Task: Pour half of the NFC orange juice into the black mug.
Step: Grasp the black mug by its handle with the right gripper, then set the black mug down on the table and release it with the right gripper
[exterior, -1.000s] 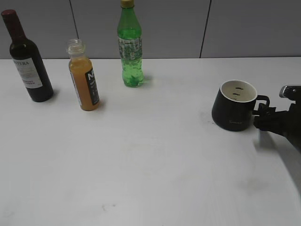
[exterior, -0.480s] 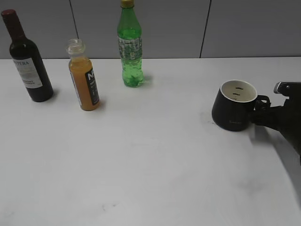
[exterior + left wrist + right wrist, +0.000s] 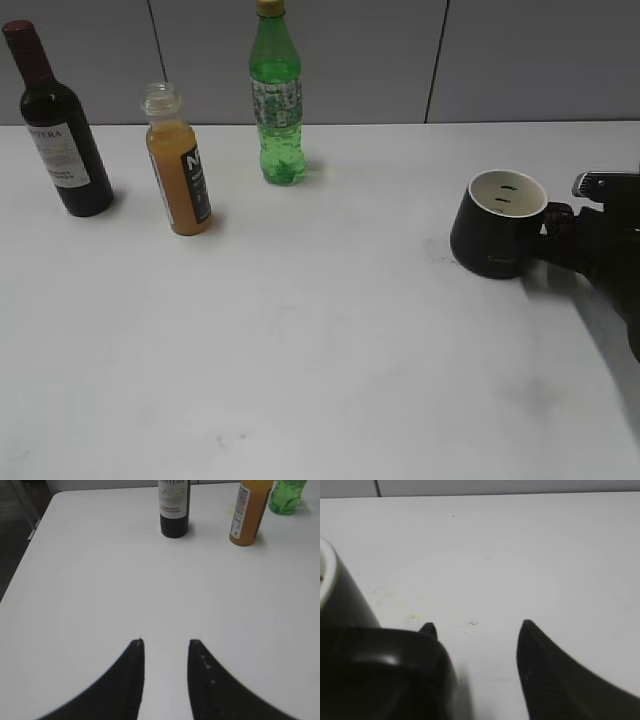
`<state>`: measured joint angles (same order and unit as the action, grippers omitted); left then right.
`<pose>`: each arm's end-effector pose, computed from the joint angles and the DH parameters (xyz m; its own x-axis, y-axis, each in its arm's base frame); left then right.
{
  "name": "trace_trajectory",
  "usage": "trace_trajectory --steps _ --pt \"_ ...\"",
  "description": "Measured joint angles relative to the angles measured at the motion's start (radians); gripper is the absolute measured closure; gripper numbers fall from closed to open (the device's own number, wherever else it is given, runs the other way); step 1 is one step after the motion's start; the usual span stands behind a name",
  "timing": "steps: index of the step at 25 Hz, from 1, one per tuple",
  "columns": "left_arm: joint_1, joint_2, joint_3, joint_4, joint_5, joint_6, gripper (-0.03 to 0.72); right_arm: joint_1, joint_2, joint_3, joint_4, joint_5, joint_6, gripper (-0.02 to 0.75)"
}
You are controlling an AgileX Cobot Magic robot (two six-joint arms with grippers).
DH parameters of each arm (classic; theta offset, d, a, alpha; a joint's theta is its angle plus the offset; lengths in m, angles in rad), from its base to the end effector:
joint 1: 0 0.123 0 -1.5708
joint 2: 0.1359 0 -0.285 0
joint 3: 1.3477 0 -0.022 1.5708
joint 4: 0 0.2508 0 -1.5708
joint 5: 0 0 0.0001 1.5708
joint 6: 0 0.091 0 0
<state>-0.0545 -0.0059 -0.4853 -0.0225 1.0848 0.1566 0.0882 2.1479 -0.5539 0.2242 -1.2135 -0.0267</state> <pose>-0.0052 -0.0015 0.2713 -0.4686 0.1713 -0.8666 0.1416 0.9829 0.1178 0.3098 0.0084 0.0632 -0.2896 0.0263 -0.9568 0.1274 0.9918 -0.0113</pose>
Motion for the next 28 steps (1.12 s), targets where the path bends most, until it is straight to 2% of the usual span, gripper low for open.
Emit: trace_trajectory --steps 3,5,7,16,22,25,28 --pt "0.0 0.0 0.0 0.0 0.0 0.0 0.45 0.0 0.0 -0.005 -0.018 0.001 0.0 0.549" --pt "0.0 0.0 0.0 0.0 0.0 0.0 0.45 0.0 0.0 -0.01 -0.033 0.001 0.0 0.641" --pt "0.0 0.0 0.0 0.0 0.0 0.0 0.45 -0.001 0.0 -0.016 -0.047 0.006 -0.014 0.691" --pt "0.0 0.0 0.0 0.0 0.0 0.0 0.45 -0.003 -0.01 -0.02 -0.11 0.016 -0.055 0.698" --pt "0.0 0.0 0.0 0.0 0.0 0.0 0.45 0.01 -0.137 -0.019 -0.154 0.055 -0.072 0.699" --pt "0.0 0.0 0.0 0.0 0.0 0.0 0.45 0.046 -0.21 -0.018 -0.155 0.052 -0.072 0.701" --pt "0.0 0.0 0.0 0.0 0.0 0.0 0.45 0.126 -0.258 -0.017 -0.154 0.051 -0.072 0.701"
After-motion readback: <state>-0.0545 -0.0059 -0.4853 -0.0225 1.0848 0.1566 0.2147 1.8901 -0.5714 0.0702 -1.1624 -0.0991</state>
